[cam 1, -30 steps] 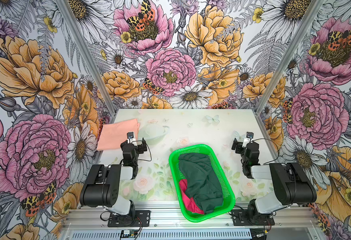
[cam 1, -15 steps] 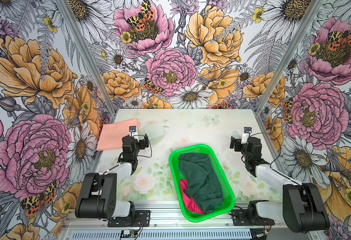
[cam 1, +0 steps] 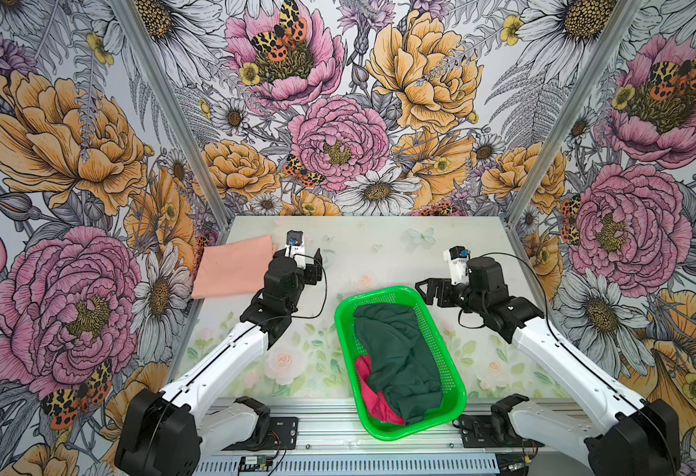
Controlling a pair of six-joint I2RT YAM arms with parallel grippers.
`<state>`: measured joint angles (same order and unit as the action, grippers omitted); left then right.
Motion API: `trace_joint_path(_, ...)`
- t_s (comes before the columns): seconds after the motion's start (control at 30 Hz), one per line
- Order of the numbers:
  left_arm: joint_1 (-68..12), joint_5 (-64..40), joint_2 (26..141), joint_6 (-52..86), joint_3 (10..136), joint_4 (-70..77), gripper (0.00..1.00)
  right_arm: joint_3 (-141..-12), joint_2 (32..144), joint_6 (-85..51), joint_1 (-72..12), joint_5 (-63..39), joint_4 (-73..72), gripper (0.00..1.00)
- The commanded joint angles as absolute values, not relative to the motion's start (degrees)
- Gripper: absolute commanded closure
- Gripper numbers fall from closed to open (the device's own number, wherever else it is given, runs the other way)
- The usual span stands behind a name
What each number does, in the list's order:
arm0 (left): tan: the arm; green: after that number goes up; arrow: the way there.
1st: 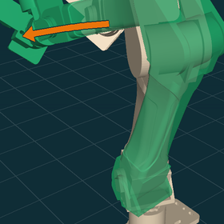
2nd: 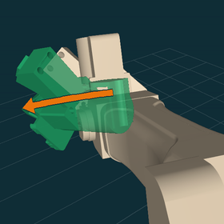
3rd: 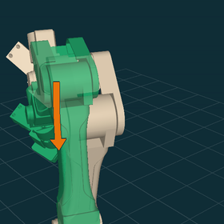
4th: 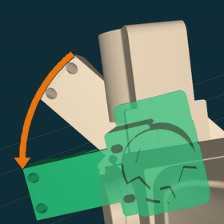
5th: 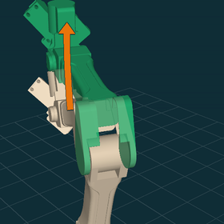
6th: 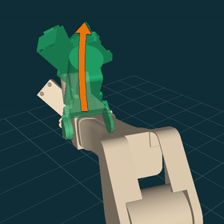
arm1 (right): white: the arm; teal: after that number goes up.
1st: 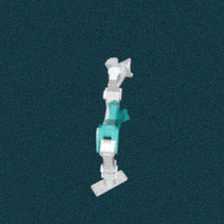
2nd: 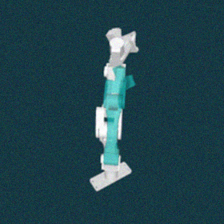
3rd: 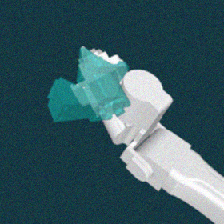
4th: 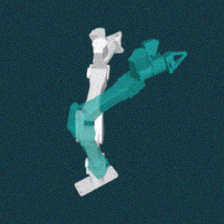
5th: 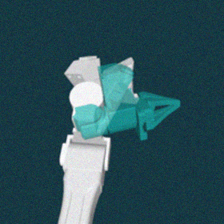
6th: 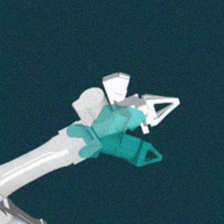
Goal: Fold and stack t-shirts
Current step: Move the bin to the corner of the board.
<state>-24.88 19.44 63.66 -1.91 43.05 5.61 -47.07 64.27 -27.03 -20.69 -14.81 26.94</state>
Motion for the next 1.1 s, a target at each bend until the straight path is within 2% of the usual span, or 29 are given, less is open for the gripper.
trace_joint_path(0.0,-25.1,24.7,61.1,-1.6,42.4,2.6,0.24,-46.9,63.9,-29.9,-21.1,-11.6,33.6,0.01)
trace_joint_path(0.07,-25.1,24.9,60.9,-1.8,42.5,2.5,0.24,-47.8,65.6,-29.7,-20.9,-6.8,36.7,0.01)
trace_joint_path(0.13,-25.1,25.3,61.2,-1.9,42.6,2.4,0.24,-48.4,67.8,-29.9,-20.9,-8.7,37.4,0.02)
trace_joint_path(0.27,-25.1,25.9,62.3,-2.4,42.8,2.0,0.24,-49.9,71.8,-30.4,-21.5,-15.9,37.6,0.18)
trace_joint_path(0.4,-25.3,26.4,62.9,-2.7,43.2,1.2,0.24,-50.7,73.1,-30.3,-22.4,-16.4,40.0,0.32)
trace_joint_path(0.5,-25.4,26.4,63.2,-2.9,43.3,1.1,0.24,-50.8,73.9,-29.9,-22.5,-17.9,41.3,0.46)
trace_joint_path(0.53,-25.4,26.4,63.4,-2.8,43.4,1.1,0.24,-50.8,74.4,-29.8,-22.5,-17.7,41.4,0.57)
trace_joint_path(0.6,-25.4,26.2,63.7,-2.6,43.5,1.2,0.24,-51.5,75.9,-30.0,-22.2,-15.3,41.6,0.95)
trace_joint_path(0.63,-25.4,26.0,64.1,-2.6,43.7,1.1,0.24,-52.4,76.9,-30.7,-21.1,-13.6,41.8,1.0)
trace_joint_path(0.8,-25.6,25.1,65.3,-2.5,44.4,0.3,0.24,-59.2,81.2,-31.6,-15.5,-4.4,41.7,1.0)
trace_joint_path(1.07,-25.8,25.2,66.8,-2.1,44.1,0.1,0.28,-71.6,90.1,-25.1,-7.9,5.8,43.9,1.0)
